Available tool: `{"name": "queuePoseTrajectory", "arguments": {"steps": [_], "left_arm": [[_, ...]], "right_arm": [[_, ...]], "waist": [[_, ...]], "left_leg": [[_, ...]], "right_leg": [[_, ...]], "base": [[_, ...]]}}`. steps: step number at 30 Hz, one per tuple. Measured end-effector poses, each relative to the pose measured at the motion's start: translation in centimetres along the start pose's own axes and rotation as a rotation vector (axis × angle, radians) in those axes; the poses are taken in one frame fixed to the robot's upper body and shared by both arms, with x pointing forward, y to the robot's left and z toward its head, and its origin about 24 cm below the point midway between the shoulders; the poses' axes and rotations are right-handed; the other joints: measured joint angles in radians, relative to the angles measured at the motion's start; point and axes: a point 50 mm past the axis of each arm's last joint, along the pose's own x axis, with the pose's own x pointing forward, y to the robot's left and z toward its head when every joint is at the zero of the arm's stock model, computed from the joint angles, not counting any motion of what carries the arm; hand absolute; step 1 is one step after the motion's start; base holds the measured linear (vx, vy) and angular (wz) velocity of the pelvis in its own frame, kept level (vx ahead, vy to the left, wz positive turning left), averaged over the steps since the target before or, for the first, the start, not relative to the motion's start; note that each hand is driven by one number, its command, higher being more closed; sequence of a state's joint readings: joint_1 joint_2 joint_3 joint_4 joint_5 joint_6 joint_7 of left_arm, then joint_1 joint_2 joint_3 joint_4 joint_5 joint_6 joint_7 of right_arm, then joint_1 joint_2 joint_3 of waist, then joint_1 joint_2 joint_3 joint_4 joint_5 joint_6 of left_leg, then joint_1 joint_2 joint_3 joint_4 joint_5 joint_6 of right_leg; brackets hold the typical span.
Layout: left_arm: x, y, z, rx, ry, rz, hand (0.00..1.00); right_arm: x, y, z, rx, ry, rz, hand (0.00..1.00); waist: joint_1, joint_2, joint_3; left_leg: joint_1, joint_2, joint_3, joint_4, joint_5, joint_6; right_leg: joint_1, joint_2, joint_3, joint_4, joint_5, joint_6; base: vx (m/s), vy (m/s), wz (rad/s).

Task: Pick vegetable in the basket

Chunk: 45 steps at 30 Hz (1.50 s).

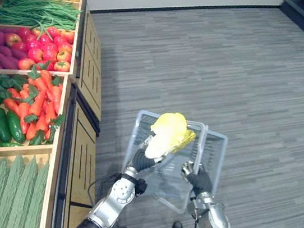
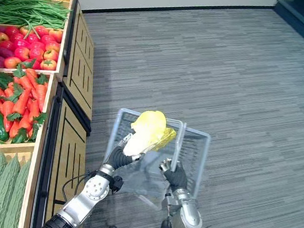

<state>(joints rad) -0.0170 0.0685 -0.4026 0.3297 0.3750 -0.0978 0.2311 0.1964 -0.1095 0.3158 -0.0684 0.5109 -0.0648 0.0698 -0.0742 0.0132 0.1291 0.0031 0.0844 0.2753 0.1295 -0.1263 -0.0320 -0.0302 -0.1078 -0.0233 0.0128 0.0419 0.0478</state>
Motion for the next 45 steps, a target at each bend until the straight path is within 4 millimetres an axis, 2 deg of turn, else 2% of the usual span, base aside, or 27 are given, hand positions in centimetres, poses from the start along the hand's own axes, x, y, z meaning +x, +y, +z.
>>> {"name": "queuePoseTrajectory", "arguments": {"steps": [4,10,19,26,27,28,33,34,37,38,40,42,44,45], "left_arm": [[-0.8,-0.3,-1.8,0.05,0.076,-0.018,0.0],[-1.2,-0.5,-2.2,0.045,0.095,-0.015,0.0],[-1.4,-0.2,1.3,-0.001,-0.066,0.007,0.0],[-2.6,1.4,2.6,-0.111,-0.119,0.096,0.0],[-4.1,4.4,2.4,-0.234,-0.115,0.251,0.0],[-4.3,4.9,2.1,-0.259,-0.105,0.277,0.0],[-5.0,6.0,1.2,-0.278,-0.072,0.333,0.0],[-5.6,6.8,0.9,-0.341,-0.065,0.389,0.0],[-7.0,8.7,0.2,-0.401,-0.052,0.507,0.0],[-7.3,9.3,-0.1,-0.405,-0.042,0.54,0.0],[-7.6,9.5,-0.4,-0.406,-0.03,0.554,0.0],[-7.9,9.4,-0.7,-0.417,-0.014,0.567,0.0],[-8.1,9.1,-0.7,-0.435,-0.008,0.572,0.0],[-7.9,9.0,-0.5,-0.446,-0.011,0.575,0.0]], "right_arm": [[0.2,1.1,-0.4,0.048,0.009,0.032,1.0],[0.2,1.3,-0.5,0.055,0.016,0.038,1.0],[-0.1,0.1,-0.4,0.016,0.018,-0.007,1.0],[-2.0,-4.1,-1.3,-0.068,0.056,-0.256,1.0],[-4.3,-8.2,-0.9,-0.139,0.063,-0.505,1.0],[-4.8,-8.9,-0.6,-0.165,0.06,-0.552,1.0],[-6.2,-10.4,-0.3,-0.188,0.057,-0.639,1.0],[-6.8,-11.0,-0.2,-0.215,0.067,-0.671,1.0],[-7.8,-12.2,-0.6,-0.242,0.102,-0.73,1.0],[-8.2,-12.7,-0.8,-0.242,0.117,-0.751,1.0],[-8.3,-13.0,-1.5,-0.239,0.15,-0.759,1.0],[-8.2,-13.1,-2.1,-0.238,0.176,-0.763,1.0],[-8.2,-13.3,-2.3,-0.247,0.19,-0.769,1.0],[-8.3,-13.5,-2.4,-0.254,0.202,-0.779,1.0]], "waist": [[0.001,-0.027,-0.017],[0.002,-0.034,-0.022],[0.003,-0.033,-0.023],[0.005,-0.02,-0.05],[0.009,-0.006,-0.065],[0.009,-0.006,-0.065],[0.008,-0.006,-0.065],[0.006,-0.007,-0.065],[0.015,-0.006,-0.066],[0.029,-0.006,-0.066],[0.037,-0.006,-0.066],[0.039,-0.006,-0.065],[0.04,-0.013,-0.059],[0.038,-0.002,-0.05]], "left_leg": [[0.01,-0.001,0.0,-0.01,0.001,0.0],[0.008,-0.011,-0.011,-0.026,0.016,0.004],[0.004,-0.02,-0.048,-0.058,0.044,0.008],[0.023,-0.03,-0.063,-0.127,0.077,0.004],[0.027,-0.031,-0.064,-0.134,0.079,0.003],[0.027,-0.031,-0.065,-0.133,0.079,0.003],[0.021,-0.031,-0.072,-0.13,0.074,0.007],[0.02,-0.031,-0.078,-0.129,0.066,0.007],[0.009,-0.031,-0.083,-0.123,0.058,0.013],[0.007,-0.031,-0.083,-0.122,0.057,0.013],[0.002,-0.031,-0.085,-0.114,0.054,0.011],[-0.024,-0.034,-0.087,-0.063,0.029,0.01],[-0.073,-0.033,-0.089,0.036,-0.028,0.01],[-0.092,-0.026,-0.106,0.105,-0.078,0.016]], "right_leg": [[0.007,0.0,0.004,-0.007,0.0,0.0],[0.008,-0.003,0.002,-0.015,0.0,0.0],[0.009,-0.009,-0.011,-0.016,0.0,0.001],[0.007,-0.01,-0.03,-0.017,-0.009,0.014],[0.01,-0.012,-0.035,-0.017,-0.008,0.032],[0.011,-0.013,-0.037,-0.017,-0.008,0.033],[0.019,-0.015,-0.051,-0.018,-0.004,0.038],[0.024,-0.015,-0.057,-0.022,-0.005,0.04],[0.024,-0.017,-0.061,-0.022,-0.01,0.047],[0.024,-0.018,-0.062,-0.023,-0.014,0.052],[0.024,-0.02,-0.064,-0.023,-0.022,0.063],[0.012,-0.031,-0.087,-0.012,-0.04,0.075],[-0.03,-0.05,-0.1,0.065,-0.087,0.081],[-0.046,-0.06,-0.115,0.154,-0.123,0.098]], "base": [[0.0,0.0,0.0],[-0.02,-0.004,0.04],[-0.04,-0.005,0.12],[-0.01,-0.007,0.08],[0.01,0.023,0.05],[0.0,0.025,0.05],[-0.03,0.01,0.05],[-0.03,0.003,0.12],[-0.02,0.001,0.11],[-0.01,-0.006,0.06],[-0.01,-0.004,0.06],[0.03,0.019,0.11],[0.02,0.061,0.07],[0.0,0.075,0.14]]}}
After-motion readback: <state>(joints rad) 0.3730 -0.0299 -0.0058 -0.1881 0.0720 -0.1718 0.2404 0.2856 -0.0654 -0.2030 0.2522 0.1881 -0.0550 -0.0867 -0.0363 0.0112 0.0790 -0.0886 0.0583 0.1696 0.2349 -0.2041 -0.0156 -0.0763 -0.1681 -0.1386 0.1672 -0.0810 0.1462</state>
